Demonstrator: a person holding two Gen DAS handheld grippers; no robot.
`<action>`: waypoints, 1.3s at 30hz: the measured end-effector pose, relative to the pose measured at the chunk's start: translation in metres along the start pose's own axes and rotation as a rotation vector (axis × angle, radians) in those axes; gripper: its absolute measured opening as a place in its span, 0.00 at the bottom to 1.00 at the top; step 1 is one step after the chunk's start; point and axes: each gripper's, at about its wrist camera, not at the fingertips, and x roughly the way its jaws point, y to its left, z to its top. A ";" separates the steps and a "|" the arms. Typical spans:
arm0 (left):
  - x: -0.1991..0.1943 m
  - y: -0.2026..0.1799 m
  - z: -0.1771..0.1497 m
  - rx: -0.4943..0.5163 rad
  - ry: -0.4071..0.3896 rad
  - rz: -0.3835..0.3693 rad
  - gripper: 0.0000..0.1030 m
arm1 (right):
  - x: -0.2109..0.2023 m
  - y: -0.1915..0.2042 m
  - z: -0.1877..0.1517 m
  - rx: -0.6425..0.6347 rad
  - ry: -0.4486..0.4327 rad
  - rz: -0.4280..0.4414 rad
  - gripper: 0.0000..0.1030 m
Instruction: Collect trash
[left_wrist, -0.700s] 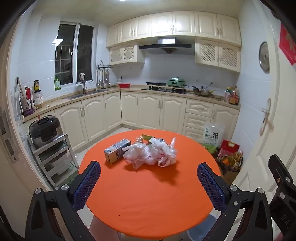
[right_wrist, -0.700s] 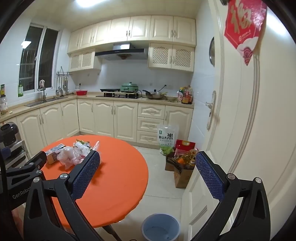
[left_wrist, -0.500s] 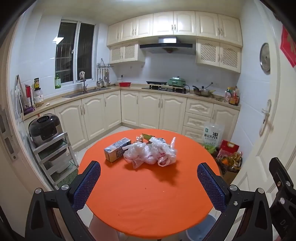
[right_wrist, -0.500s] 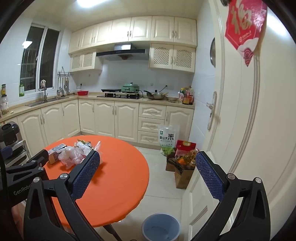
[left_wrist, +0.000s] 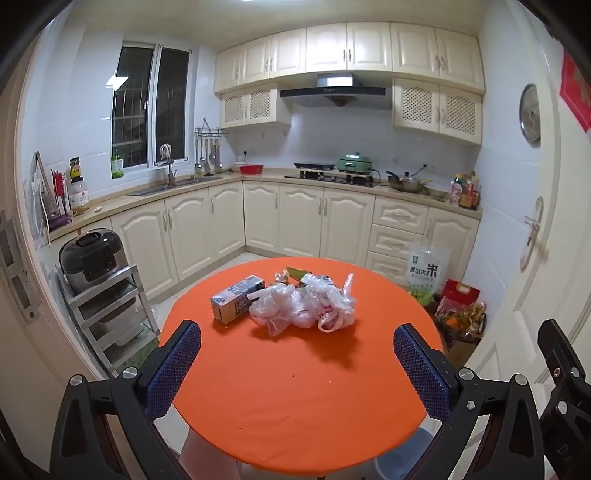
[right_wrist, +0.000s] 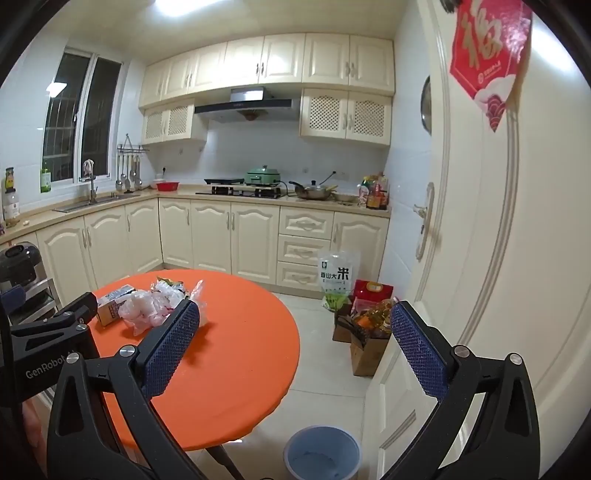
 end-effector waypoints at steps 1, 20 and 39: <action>0.001 -0.001 0.000 0.004 0.000 0.000 0.99 | 0.001 0.000 -0.001 0.000 0.004 -0.002 1.00; 0.002 -0.001 0.001 0.007 0.022 -0.028 0.85 | 0.009 0.000 -0.005 0.003 0.044 0.024 1.00; 0.000 -0.006 -0.002 0.035 0.009 -0.022 0.84 | 0.010 0.002 -0.003 0.017 0.058 0.060 1.00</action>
